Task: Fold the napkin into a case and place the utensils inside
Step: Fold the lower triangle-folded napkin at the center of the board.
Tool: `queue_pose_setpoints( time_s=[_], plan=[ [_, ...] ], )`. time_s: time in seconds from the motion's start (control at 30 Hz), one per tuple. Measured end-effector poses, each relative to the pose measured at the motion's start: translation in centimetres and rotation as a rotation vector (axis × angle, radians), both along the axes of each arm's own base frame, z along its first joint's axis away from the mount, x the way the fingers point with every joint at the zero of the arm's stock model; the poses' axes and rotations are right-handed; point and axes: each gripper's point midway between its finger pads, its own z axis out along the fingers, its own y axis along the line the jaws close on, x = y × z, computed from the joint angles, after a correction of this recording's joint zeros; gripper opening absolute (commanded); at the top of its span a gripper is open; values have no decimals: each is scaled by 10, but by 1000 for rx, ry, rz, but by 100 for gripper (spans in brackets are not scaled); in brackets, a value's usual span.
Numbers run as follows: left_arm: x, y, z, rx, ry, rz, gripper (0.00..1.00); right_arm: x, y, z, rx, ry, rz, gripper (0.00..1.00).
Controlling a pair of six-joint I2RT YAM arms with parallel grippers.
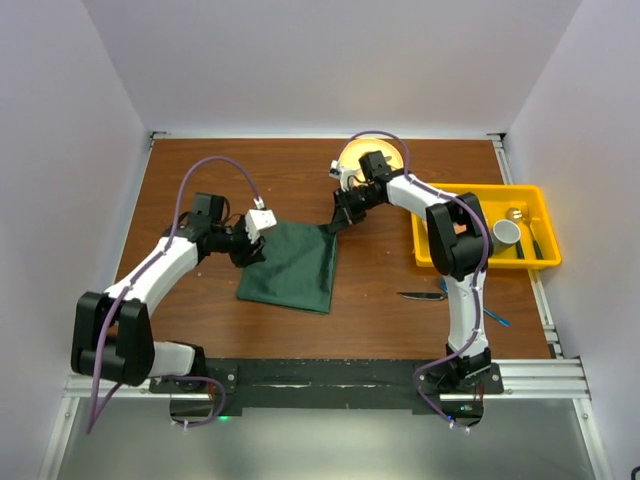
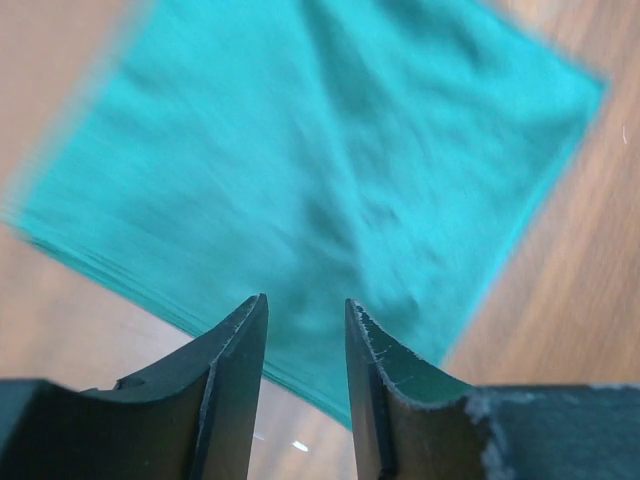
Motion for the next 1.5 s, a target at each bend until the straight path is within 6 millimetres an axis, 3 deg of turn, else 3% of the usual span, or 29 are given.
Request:
queue_pose_setpoints(
  time_s=[0.1,0.2,0.43,0.67,0.97,1.3,1.5],
  plan=[
    [14,-9,22,-43,-97,7,39,-4,-2,3,-11,-32,21,0],
    [20,-25,26,-49,-166,-25,36,-7,0,5,-12,-55,39,0],
    [-7,-91,2,-41,-328,-225,15,-15,2,-3,-17,-42,49,0],
    [15,-133,-14,-12,-405,-279,4,-14,4,-3,-11,-38,38,0],
    [22,-162,-35,11,-419,-322,1,-14,4,-2,-11,-33,33,0],
    [35,-177,-62,63,-391,-334,0,-14,5,-2,-9,-30,34,0],
    [47,-189,-63,87,-372,-363,0,-22,9,-2,2,-14,51,0]
  ],
)
